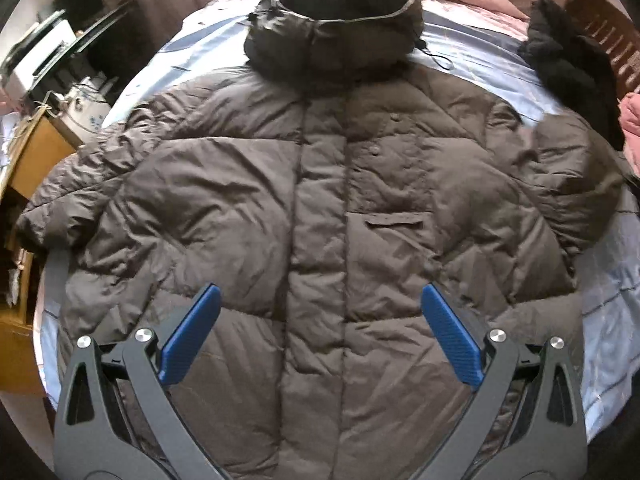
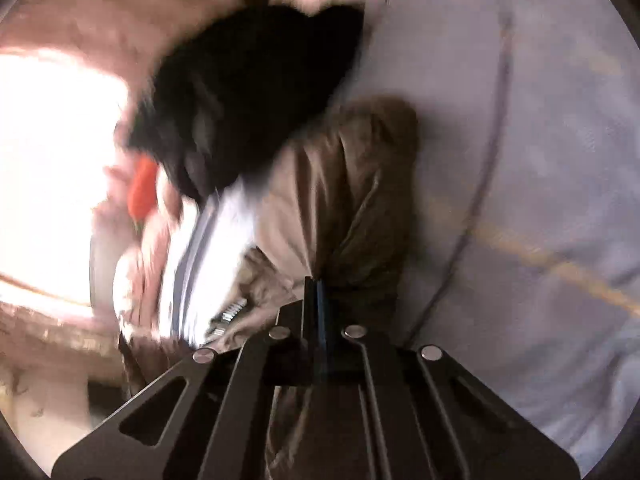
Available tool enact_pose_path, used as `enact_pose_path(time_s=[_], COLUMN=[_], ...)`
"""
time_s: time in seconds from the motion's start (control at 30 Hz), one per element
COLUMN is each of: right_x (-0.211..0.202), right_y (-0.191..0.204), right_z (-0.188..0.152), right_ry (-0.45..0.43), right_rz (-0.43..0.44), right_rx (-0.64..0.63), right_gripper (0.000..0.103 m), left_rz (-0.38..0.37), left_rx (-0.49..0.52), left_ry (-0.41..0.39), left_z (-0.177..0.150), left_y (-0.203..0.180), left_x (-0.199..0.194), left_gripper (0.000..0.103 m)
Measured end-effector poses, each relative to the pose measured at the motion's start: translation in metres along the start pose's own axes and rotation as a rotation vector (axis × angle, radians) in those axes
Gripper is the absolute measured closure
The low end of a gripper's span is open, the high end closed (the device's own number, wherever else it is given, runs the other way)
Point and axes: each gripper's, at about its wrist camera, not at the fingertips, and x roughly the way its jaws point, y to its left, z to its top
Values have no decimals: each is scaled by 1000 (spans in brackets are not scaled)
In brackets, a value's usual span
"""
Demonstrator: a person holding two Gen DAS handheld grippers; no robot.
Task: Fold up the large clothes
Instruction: 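Move the right tool to the jacket sleeve and grasp its cuff, then lift the sleeve with the right tool and fold it across the jacket front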
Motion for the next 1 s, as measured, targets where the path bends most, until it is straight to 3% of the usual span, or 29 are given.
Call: enact_pose_path(time_s=[0.1, 0.17, 0.3, 0.33, 0.37, 0.4, 0.43, 0.53, 0.67, 0.73, 0.77, 0.8, 0.83, 0.9, 0.93, 1.0], right_x=[-29, -38, -43, -43, -45, -40, -38, -35, -4, 11, 18, 20, 24, 15, -2, -20], right_y=[-4, -2, 8, 6, 1, -2, -8, -21, -46, -50, -50, -49, -47, -39, -20, 14], right_z=[-2, -1, 0, 1, 1, 4, 1, 3, 10, 11, 10, 8, 7, 7, 4, -4], right_ry=[-101, -118, -34, 10, 52, 101, 101, 82, 147, 157, 158, 156, 157, 97, 19, -36], right_rz=[-70, -112, -9, -19, -33, -51, -35, -39, -27, -42, -66, -96, -114, -71, -74, -55], right_rx=[-21, -60, -71, -71, -67, -52, -37, 0, 79, 87, 77, 66, 44, 14, -62, -173], right_gripper=[103, 103, 99, 89, 42, 6, 6, 6, 6, 11, 34, 79, 93, 99, 99, 99], left_rz=[-18, -39, -65, -76, -87, -95, -106, -118, -98, -89, -80, -72, -61, -50, -51, -55], left_rx=[-42, -62, -72, -77, -81, -84, -89, -85, -58, -49, -41, -35, -28, -27, -30, -37], left_ry=[4, 1, -32, -38, -42, -44, -46, -54, -54, -47, -44, -44, -46, -51, -53, -62], left_z=[-1, -2, -4, -5, -6, -7, -7, -10, -11, -10, -9, -8, -7, -5, -5, -4], left_y=[11, 18, 24, 26, 28, 29, 30, 30, 22, 18, 15, 13, 10, 9, 10, 13], left_x=[-5, -14, -34, -39, -43, -47, -51, -55, -49, -44, -41, -39, -38, -38, -39, -43], left_gripper=[2, 2, 2, 2, 2, 2, 2, 2, 2, 2, 2, 2, 2, 2, 2, 2])
